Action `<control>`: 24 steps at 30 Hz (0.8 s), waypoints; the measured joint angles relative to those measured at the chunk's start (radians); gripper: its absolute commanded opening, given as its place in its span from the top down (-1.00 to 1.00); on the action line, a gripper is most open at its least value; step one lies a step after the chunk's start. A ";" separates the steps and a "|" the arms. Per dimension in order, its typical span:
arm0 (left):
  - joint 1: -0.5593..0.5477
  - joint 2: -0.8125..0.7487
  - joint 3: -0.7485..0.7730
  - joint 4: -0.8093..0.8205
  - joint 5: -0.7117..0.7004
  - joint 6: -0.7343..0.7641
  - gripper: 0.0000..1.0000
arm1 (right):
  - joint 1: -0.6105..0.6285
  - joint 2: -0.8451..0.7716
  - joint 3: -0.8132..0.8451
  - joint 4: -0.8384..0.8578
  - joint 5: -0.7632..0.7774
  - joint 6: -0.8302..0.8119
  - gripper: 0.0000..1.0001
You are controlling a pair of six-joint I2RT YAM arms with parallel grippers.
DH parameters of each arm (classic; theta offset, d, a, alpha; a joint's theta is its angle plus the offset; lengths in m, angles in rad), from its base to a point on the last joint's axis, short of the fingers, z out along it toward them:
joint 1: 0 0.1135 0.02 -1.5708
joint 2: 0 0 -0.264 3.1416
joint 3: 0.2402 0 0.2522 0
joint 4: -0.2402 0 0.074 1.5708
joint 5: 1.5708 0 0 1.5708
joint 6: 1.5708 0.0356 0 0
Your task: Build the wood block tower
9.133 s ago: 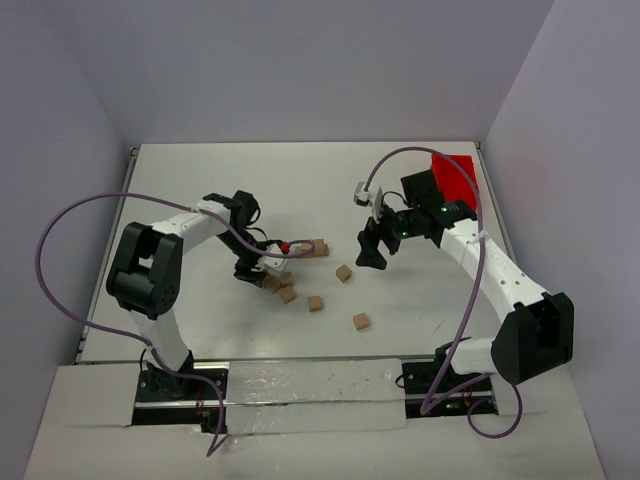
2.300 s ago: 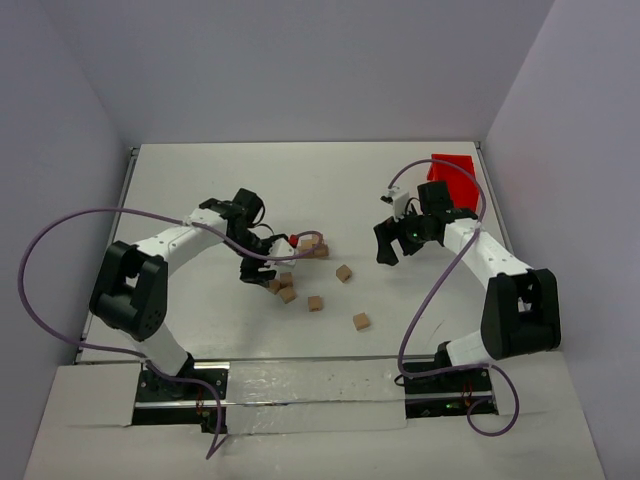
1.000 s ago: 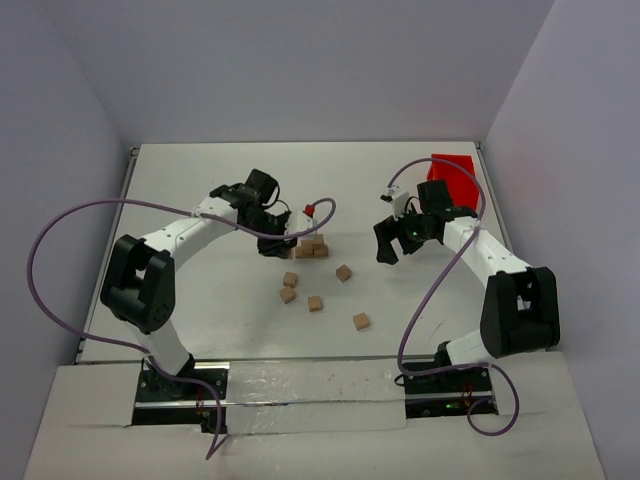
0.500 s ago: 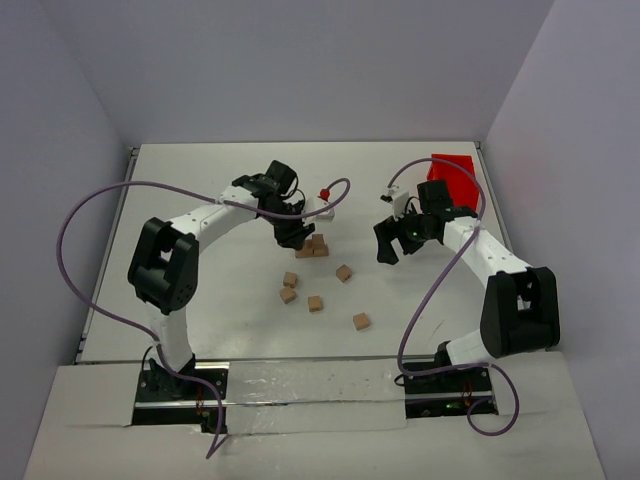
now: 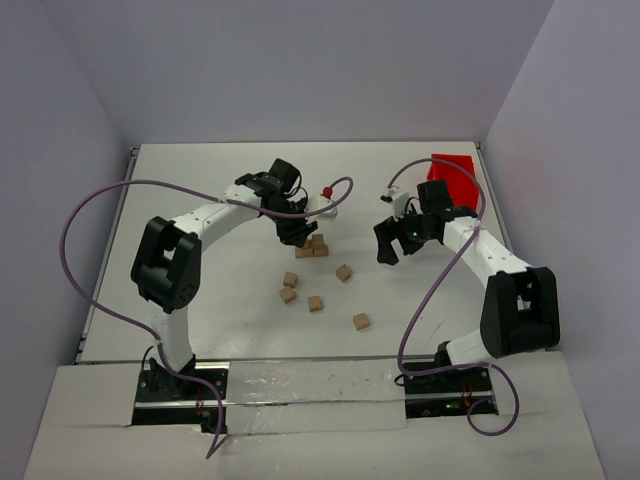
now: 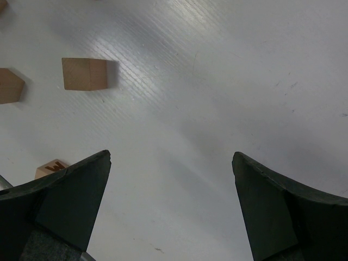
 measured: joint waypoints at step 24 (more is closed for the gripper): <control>-0.025 0.042 0.031 0.003 -0.022 0.001 0.49 | 0.000 0.000 0.000 -0.013 0.000 -0.003 -0.99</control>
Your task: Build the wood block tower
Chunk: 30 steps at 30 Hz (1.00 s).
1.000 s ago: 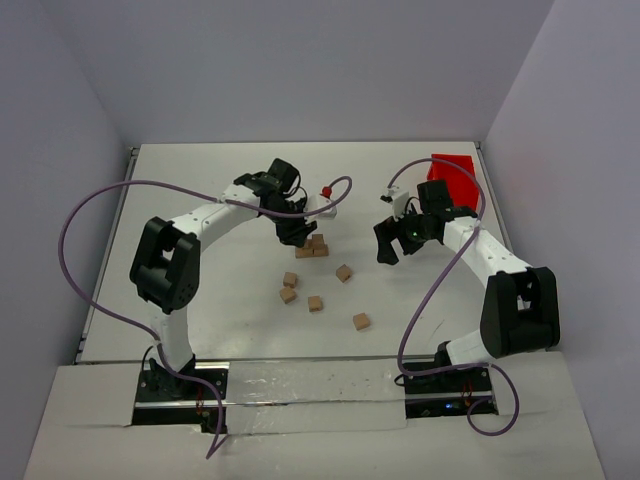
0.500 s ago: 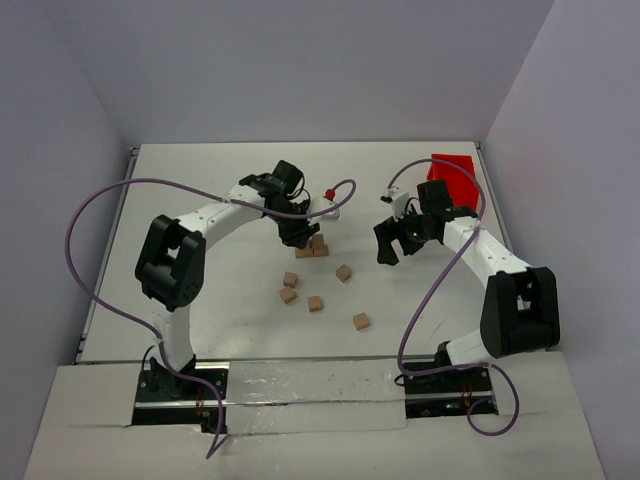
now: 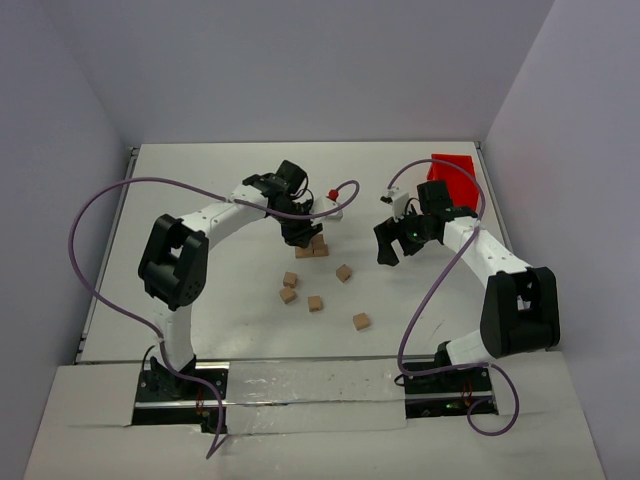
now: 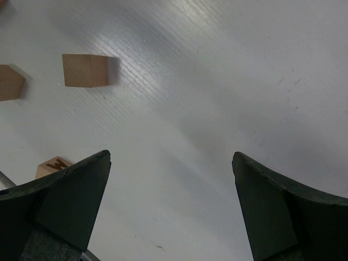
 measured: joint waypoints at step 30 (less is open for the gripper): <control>-0.005 0.019 0.008 0.002 -0.018 0.004 -0.09 | 0.000 0.000 0.000 -0.005 0.000 -0.004 -0.99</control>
